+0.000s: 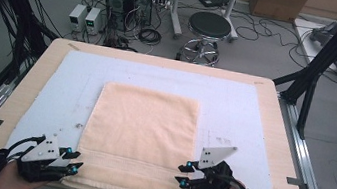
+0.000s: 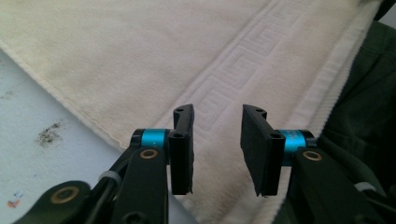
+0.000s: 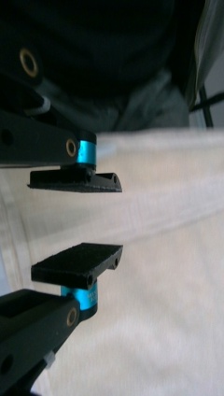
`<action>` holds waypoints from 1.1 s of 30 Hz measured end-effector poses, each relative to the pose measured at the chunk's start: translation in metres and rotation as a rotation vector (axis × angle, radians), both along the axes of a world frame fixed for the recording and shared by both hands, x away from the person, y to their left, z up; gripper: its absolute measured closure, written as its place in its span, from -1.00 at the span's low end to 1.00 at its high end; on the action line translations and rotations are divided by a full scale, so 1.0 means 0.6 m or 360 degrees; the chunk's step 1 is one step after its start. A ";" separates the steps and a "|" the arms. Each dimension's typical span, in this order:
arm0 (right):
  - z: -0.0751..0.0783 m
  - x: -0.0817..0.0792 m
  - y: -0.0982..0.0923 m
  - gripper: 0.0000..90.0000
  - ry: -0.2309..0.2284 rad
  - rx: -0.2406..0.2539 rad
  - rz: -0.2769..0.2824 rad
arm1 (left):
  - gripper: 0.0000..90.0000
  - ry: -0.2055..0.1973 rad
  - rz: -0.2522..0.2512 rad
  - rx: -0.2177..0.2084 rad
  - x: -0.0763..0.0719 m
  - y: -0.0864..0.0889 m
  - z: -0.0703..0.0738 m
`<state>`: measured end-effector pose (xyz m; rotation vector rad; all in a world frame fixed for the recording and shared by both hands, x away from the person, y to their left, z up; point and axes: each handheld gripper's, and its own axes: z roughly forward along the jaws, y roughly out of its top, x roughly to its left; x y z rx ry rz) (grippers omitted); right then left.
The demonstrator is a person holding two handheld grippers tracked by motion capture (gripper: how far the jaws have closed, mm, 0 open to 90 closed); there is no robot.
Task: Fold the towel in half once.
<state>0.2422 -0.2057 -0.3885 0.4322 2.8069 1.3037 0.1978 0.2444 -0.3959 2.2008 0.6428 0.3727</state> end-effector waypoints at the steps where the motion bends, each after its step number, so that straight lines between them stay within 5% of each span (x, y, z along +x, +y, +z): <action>1: -0.003 0.007 0.001 0.34 -0.0015 -0.0009 -0.0018 | 0.39 -0.0011 -0.0002 -0.0001 0.006 0.000 -0.002; 5: -0.019 0.035 0.006 0.27 -0.0033 -0.0025 -0.0072 | 0.27 -0.0017 0.0003 -0.0031 0.028 -0.003 -0.017; 8: -0.035 0.051 0.014 0.27 -0.0018 -0.0052 -0.0089 | 0.25 0.0037 -0.0011 -0.0052 0.045 -0.011 -0.032; 12: -0.059 0.054 0.021 0.31 0.0007 -0.0108 -0.0069 | 0.18 0.0120 -0.0051 0.0029 0.060 -0.024 -0.059; 16: -0.081 0.048 0.020 0.52 0.0002 -0.0110 -0.0093 | 0.55 0.0114 -0.0094 0.0020 0.058 -0.028 -0.063; 19: -0.079 0.050 0.017 0.83 0.0010 -0.0094 -0.0072 | 0.79 0.0091 -0.0111 0.0057 0.051 -0.033 -0.059; 25: -0.061 0.044 0.015 0.91 -0.0012 -0.0070 -0.0043 | 0.94 0.0070 -0.0097 0.0019 0.040 -0.025 -0.043; 29: -0.044 0.033 0.005 0.70 -0.0065 -0.0049 -0.0059 | 0.92 0.0019 -0.0127 -0.0006 0.023 -0.021 -0.030; 33: -0.048 0.022 0.002 0.61 -0.0053 -0.0036 -0.0060 | 0.57 0.0022 -0.0121 -0.0011 0.020 -0.020 -0.032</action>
